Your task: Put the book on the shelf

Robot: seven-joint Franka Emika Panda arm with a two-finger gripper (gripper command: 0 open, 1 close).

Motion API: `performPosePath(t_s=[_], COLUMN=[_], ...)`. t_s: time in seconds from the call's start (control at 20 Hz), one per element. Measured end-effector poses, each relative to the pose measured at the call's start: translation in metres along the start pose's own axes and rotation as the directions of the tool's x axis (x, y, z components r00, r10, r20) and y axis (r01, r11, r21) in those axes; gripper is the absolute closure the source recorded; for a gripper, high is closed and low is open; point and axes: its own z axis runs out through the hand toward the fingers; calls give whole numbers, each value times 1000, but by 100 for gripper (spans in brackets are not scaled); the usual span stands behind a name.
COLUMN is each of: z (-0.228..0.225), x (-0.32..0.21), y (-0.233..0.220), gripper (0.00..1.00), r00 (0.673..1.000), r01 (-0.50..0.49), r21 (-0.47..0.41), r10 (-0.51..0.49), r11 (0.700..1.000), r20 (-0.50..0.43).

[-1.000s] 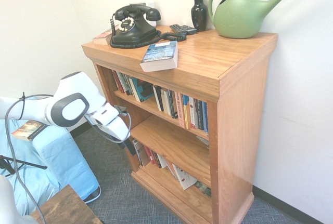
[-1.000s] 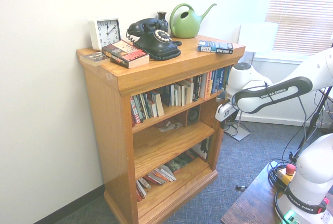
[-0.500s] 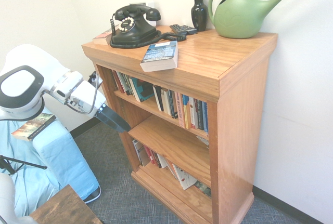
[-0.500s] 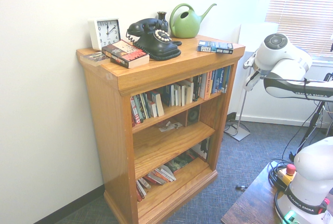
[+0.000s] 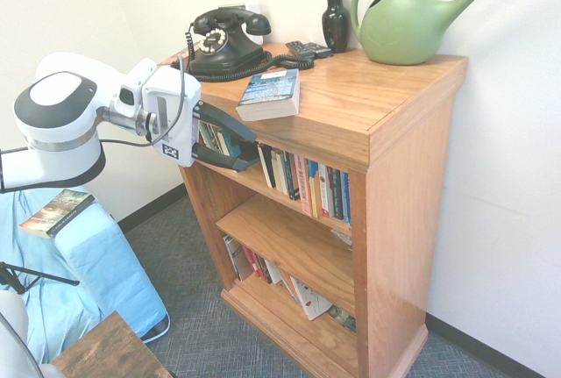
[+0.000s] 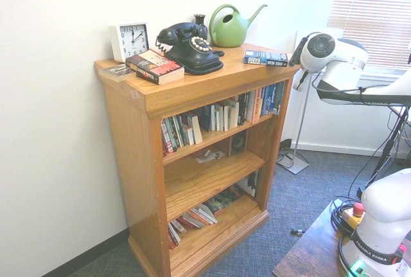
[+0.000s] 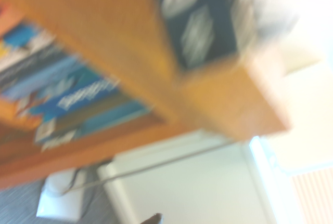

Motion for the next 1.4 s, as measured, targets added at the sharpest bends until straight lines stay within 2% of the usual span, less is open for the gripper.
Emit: performPosePath(t_s=[0.2,0.6,1.1,1.15,1.4], z=[-14,-14,11,12,11], x=[6,15,35,36,41], y=[-15,-32,-59,-61,-62], gripper=[0,0,0,100,100], r00=[996,984,977,977,976], r01=[51,111,156,158,157], r21=[12,79,90,92,94], r10=[-50,-99,-141,-142,-139], r11=[999,991,984,983,983], r20=[-73,-148,-160,-161,-169])
